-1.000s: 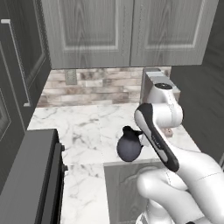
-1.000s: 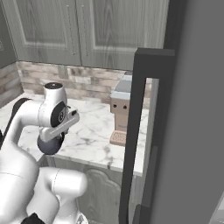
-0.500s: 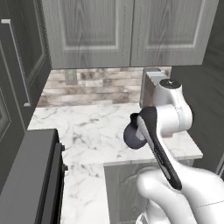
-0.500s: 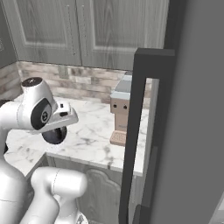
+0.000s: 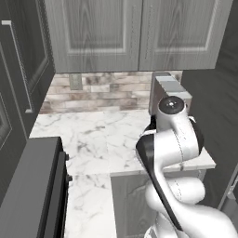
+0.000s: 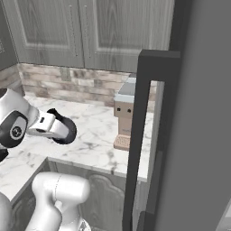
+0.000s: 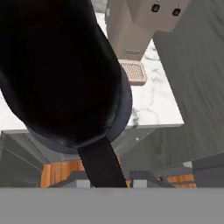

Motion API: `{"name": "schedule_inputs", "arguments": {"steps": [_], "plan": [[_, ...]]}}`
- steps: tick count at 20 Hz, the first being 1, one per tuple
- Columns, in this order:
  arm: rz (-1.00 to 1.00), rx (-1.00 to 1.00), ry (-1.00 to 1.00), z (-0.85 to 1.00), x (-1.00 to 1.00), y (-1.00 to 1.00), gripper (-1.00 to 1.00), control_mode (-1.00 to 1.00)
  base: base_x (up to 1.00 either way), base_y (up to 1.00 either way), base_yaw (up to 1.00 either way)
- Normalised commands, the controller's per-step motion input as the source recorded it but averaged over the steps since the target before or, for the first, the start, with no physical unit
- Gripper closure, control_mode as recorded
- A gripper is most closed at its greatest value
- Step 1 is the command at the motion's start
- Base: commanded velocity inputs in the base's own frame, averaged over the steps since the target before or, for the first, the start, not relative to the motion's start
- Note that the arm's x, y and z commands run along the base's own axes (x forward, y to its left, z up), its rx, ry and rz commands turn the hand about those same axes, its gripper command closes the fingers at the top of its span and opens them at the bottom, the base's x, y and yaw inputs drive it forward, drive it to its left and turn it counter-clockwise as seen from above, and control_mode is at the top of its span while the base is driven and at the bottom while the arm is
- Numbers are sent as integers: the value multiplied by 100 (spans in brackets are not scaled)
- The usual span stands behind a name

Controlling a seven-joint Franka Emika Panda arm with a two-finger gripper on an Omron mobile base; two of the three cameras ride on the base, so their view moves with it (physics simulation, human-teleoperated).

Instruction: Move the onion and banana from the second highest shelf to the top shelf to make space. Then, place the pitcher from the counter on the cleared second highest shelf.

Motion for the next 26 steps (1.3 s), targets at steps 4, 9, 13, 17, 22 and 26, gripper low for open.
{"name": "schedule_inputs", "arguments": {"steps": [4,9,13,17,22,26], "plan": [[-43,3,-3,34,-32,0,100,-100,0,0,0],[-9,8,0,52,-13,-10,100,-100,0,0,0],[3,1,0,24,-15,-9,100,-100,0,0,0],[9,0,0,0,-31,-1,100,-100,0,0,0],[11,0,-8,-1,-27,-8,100,-100,0,0,0],[14,1,-11,-1,-10,-15,100,-100,0,0,0]]}}
